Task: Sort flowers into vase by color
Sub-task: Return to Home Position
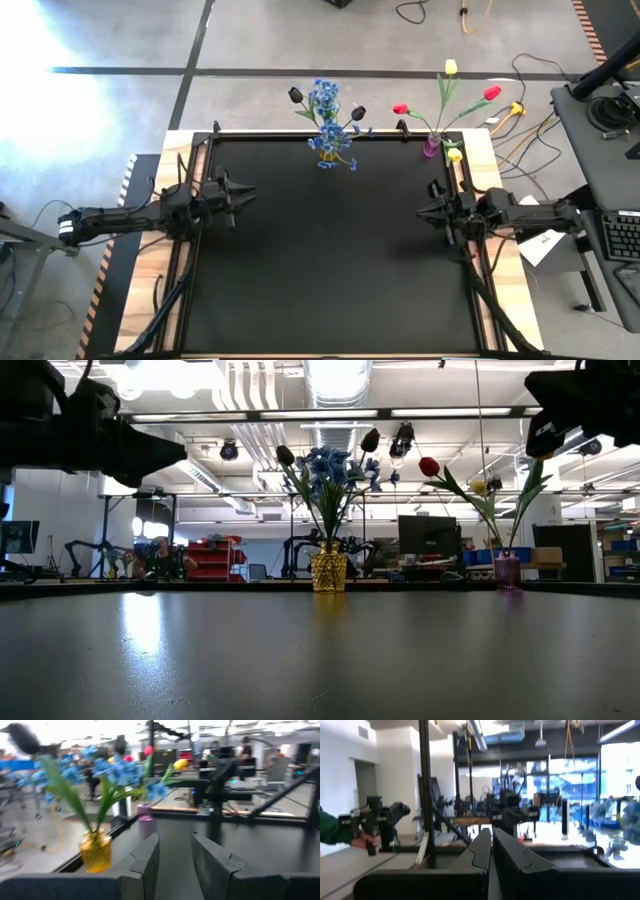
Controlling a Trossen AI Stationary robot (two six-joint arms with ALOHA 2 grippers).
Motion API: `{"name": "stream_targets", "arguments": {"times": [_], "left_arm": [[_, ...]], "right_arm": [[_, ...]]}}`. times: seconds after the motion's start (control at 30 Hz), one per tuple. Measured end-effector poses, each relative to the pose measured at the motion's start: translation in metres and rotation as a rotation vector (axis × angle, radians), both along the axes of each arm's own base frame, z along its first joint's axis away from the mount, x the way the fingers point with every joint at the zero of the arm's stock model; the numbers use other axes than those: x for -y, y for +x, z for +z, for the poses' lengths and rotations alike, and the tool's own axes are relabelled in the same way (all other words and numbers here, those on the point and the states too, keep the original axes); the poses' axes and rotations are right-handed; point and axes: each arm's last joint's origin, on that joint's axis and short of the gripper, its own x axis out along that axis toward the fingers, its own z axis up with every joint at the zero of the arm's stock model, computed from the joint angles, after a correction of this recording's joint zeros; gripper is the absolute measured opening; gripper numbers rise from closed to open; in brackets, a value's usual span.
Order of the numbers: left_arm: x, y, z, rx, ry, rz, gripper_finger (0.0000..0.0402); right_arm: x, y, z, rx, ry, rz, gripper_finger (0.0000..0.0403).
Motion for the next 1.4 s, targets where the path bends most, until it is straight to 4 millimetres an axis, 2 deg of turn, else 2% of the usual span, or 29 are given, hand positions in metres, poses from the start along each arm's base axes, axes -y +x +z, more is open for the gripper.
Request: {"name": "stream_targets", "arguments": {"times": [0.1,0.37,0.53,0.67,0.9,1.4], "left_arm": [[-0.001,-0.003,-0.002,0.000,-0.023,0.052,0.0100],[0.001,-0.017,-0.003,-0.005,0.062,0.062,0.0100],[0.003,-0.015,-0.008,-0.038,0.007,-0.025,0.0100],[0.006,-0.016,-0.005,0.000,0.002,-0.103,0.0100],[0.006,-0.014,-0.012,-0.065,-0.054,-0.110,0.0100],[0.005,-0.011,-0.014,-0.123,-0.067,-0.108,0.0100]], "right_arm": [[0.000,0.000,-0.001,-0.007,0.003,-0.001,0.0013],[0.000,0.000,-0.001,-0.009,0.001,-0.001,0.0013],[0.000,0.001,-0.002,-0.017,0.001,0.000,0.0013],[0.000,0.002,-0.003,-0.031,0.001,-0.001,0.0013],[0.000,0.003,-0.006,-0.062,0.001,-0.001,0.0013],[0.000,0.003,-0.006,-0.062,0.000,-0.001,0.0013]]}}
